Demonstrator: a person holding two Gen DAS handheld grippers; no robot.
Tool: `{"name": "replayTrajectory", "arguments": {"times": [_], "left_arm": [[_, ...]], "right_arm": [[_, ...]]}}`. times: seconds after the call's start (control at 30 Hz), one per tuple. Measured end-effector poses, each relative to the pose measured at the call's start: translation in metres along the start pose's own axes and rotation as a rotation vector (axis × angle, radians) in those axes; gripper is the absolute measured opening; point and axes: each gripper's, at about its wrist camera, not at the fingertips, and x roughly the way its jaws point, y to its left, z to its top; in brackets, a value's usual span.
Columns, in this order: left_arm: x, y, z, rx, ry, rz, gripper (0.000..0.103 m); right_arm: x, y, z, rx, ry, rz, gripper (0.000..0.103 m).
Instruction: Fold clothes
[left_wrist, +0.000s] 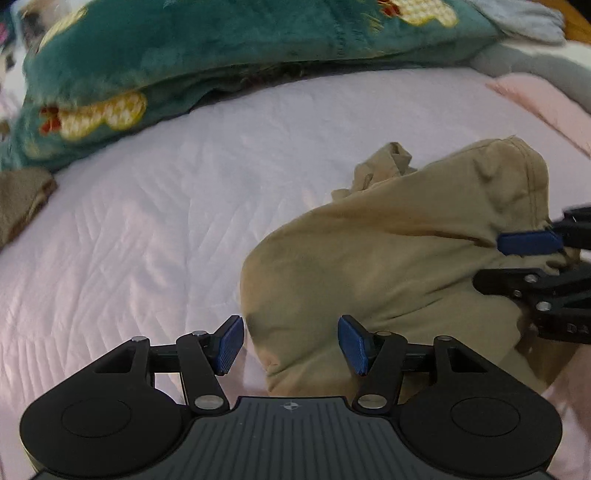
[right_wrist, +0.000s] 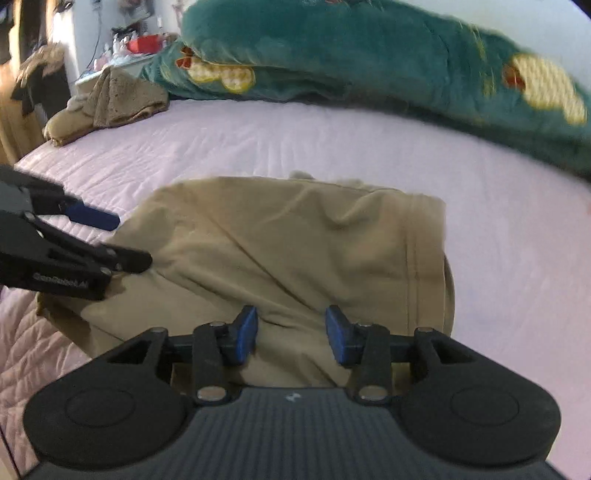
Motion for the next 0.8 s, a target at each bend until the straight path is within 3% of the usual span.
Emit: {"name": "replayTrajectory", "arguments": {"times": [0.07, 0.17, 0.3, 0.47, 0.63, 0.73, 0.8], "left_arm": [[-0.017, 0.004, 0.004, -0.008, -0.022, -0.023, 0.059], [-0.049, 0.013, -0.003, -0.012, -0.070, -0.041, 0.063], [-0.078, 0.019, -0.045, 0.000, -0.110, -0.044, 0.068], [-0.069, 0.006, -0.083, 0.022, -0.088, -0.084, 0.067], [-0.063, -0.012, -0.080, 0.046, -0.091, -0.110, 0.068], [-0.048, -0.024, -0.076, 0.094, -0.080, -0.080, 0.067], [-0.034, -0.026, -0.075, 0.087, -0.064, -0.080, 0.061]], "right_arm": [[-0.021, -0.002, 0.000, -0.005, -0.024, -0.003, 0.052], [-0.056, -0.018, -0.009, 0.002, -0.061, 0.000, 0.082], [-0.084, -0.035, -0.037, -0.001, -0.087, -0.005, 0.095], [-0.085, -0.052, -0.061, 0.017, -0.060, 0.008, 0.097], [-0.067, -0.056, -0.062, 0.042, -0.026, 0.017, 0.097], [-0.053, -0.059, -0.061, 0.057, 0.006, 0.025, 0.097], [-0.041, -0.059, -0.062, 0.060, 0.022, 0.033, 0.097]]}}
